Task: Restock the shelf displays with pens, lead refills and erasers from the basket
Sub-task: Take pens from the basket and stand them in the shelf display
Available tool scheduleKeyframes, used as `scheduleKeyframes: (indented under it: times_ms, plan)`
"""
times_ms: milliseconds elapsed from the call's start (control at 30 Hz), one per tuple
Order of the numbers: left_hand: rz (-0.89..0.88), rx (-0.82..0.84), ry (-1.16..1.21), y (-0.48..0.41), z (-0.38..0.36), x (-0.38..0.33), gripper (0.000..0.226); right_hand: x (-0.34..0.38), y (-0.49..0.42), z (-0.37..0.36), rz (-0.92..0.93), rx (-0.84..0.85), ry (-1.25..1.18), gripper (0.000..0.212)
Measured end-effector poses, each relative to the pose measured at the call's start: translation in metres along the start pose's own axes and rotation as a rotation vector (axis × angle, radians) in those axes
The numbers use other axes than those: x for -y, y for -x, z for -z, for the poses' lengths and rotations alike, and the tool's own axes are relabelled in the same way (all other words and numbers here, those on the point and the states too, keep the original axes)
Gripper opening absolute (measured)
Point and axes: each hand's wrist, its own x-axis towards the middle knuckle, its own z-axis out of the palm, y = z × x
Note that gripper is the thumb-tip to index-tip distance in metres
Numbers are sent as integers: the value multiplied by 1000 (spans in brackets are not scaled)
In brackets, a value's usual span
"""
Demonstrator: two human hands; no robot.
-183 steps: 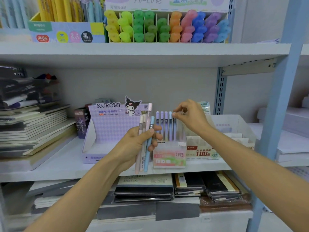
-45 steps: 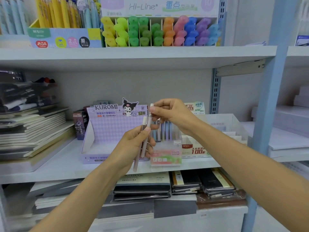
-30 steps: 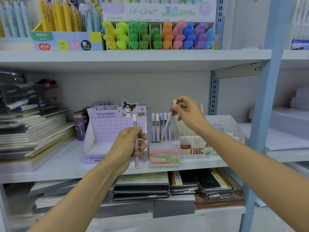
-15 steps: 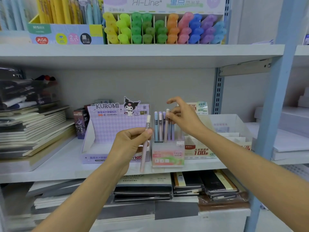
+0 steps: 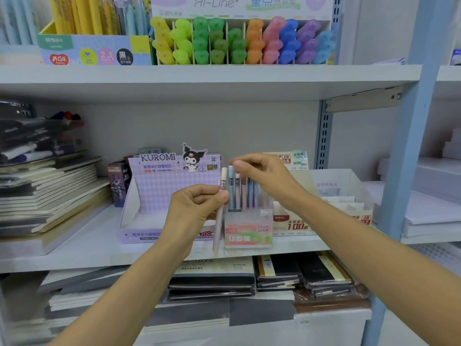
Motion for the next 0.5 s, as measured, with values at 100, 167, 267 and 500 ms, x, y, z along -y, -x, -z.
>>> scheduleKeyframes:
  times_ms: [100,167,267,500]
  plan:
    - [-46,5,-57,1,-7,-2,35,10,10,-4,3,149,-75,16]
    - [-121,-20,-138,2,-11,-1,27,12,12,-2,35,122,-94,15]
    - [-336,-82,-461,6,-9,8,19,12,10,14,29,-96,-148,17]
    - [-546,247,-1073,20,-5,42,66,-9,7,42,-39,-350,24,19]
